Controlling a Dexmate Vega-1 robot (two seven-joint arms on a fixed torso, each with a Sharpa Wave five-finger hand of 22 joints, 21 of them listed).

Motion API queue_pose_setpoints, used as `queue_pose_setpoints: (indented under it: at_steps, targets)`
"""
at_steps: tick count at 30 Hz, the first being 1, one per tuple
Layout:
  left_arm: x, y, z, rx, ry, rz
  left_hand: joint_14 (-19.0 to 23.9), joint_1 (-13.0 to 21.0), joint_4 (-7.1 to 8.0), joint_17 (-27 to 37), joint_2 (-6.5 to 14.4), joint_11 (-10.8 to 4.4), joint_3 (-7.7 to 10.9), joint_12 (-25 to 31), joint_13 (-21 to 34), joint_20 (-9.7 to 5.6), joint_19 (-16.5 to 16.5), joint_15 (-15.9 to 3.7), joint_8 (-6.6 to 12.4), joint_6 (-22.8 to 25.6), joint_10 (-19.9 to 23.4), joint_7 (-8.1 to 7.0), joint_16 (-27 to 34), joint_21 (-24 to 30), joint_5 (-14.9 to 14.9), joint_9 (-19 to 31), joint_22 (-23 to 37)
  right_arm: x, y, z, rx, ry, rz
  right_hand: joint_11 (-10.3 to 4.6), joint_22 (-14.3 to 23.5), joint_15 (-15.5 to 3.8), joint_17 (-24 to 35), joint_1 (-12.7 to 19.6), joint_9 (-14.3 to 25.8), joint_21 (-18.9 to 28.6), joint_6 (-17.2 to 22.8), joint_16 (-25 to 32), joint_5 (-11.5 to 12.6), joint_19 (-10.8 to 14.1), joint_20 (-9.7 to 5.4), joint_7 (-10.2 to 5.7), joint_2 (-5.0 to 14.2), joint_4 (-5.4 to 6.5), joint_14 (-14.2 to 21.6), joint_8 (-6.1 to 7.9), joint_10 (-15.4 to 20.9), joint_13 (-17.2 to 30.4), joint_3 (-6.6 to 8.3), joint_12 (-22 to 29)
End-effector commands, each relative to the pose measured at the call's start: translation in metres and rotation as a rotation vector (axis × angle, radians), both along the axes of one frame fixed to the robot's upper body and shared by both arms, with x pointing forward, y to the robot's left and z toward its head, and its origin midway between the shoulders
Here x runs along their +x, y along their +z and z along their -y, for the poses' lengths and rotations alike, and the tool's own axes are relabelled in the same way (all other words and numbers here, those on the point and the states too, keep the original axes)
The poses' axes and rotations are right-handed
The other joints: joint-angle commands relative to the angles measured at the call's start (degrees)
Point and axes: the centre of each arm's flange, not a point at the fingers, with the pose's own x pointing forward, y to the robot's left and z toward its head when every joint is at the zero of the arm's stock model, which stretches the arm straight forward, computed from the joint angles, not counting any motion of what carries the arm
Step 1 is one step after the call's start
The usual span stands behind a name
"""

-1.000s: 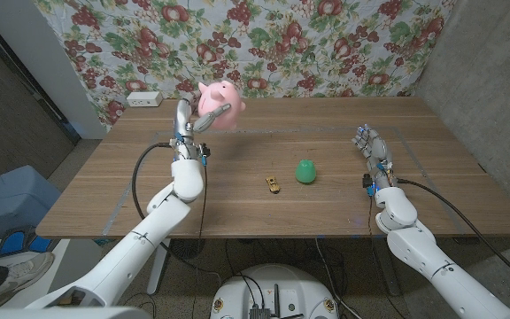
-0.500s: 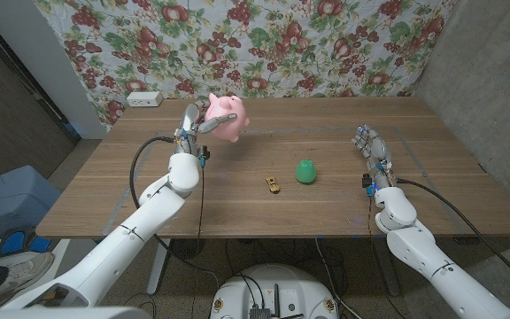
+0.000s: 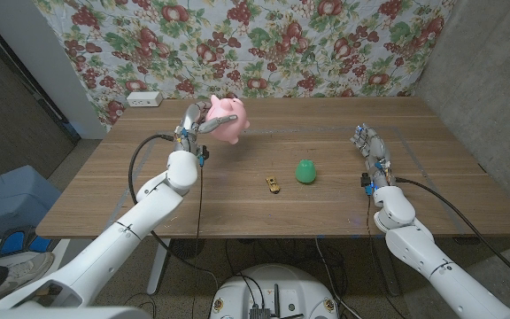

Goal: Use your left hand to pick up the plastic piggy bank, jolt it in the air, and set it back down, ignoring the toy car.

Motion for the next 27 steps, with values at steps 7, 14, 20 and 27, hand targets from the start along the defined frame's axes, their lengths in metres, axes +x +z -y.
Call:
queue_pose_setpoints:
  at_steps: [7,14,20,27]
  targets:
    - [-0.007,-0.003,-0.004,-0.086,-0.007,0.166,22.85,24.05,0.35,0.29,24.61,-14.22,14.37,0.17,0.35,-20.17,2.55,-30.2,0.07,22.14,14.65,-10.13,0.07,8.26,8.58,11.39,0.36,0.002,0.001,-0.002,0.002,0.0,-0.001,-0.1,0.31,0.05,0.1,-0.45,0.23,-0.37,0.07,-0.03,0.48,0.22,-0.13,-0.21,-0.15,-0.17,0.3,-0.04,0.35,0.22,0.4,-0.17]
    - [-0.013,-0.01,-0.005,-0.178,-0.007,0.331,22.9,24.07,0.33,0.36,24.62,-14.25,14.45,0.2,0.42,-20.22,2.55,-30.19,-0.01,22.17,14.73,-10.08,0.09,8.32,8.58,11.48,0.35,0.001,0.0,-0.001,0.006,0.0,0.0,-0.22,0.31,0.03,0.08,-0.46,0.23,-0.4,0.0,-0.02,0.48,0.2,-0.13,-0.23,-0.15,-0.16,0.31,-0.06,0.26,0.21,0.41,-0.21]
    - [-0.018,-0.014,-0.006,-0.239,-0.006,0.454,22.91,24.05,0.32,0.41,24.57,-14.33,14.49,0.16,0.39,-20.23,2.53,-30.2,-0.06,22.21,14.76,-10.17,0.09,8.37,8.58,11.58,0.36,0.001,-0.001,0.001,0.007,0.001,0.001,-0.14,0.31,0.0,0.07,-0.47,0.23,-0.41,0.01,-0.02,0.48,0.23,-0.12,-0.22,-0.15,-0.16,0.32,-0.05,0.29,0.21,0.42,-0.2]
    - [-0.022,-0.019,-0.006,-0.289,-0.004,0.561,22.79,24.04,0.32,0.41,24.54,-14.41,14.57,0.1,0.42,-20.25,2.44,-30.19,-0.29,22.26,14.68,-9.84,-0.01,8.39,8.57,11.44,0.34,0.001,-0.001,0.001,0.005,0.003,0.0,-0.18,0.31,-0.02,0.05,-0.48,0.23,-0.43,0.03,-0.01,0.49,0.25,-0.12,-0.23,-0.15,-0.16,0.36,-0.04,0.25,0.2,0.43,-0.22]
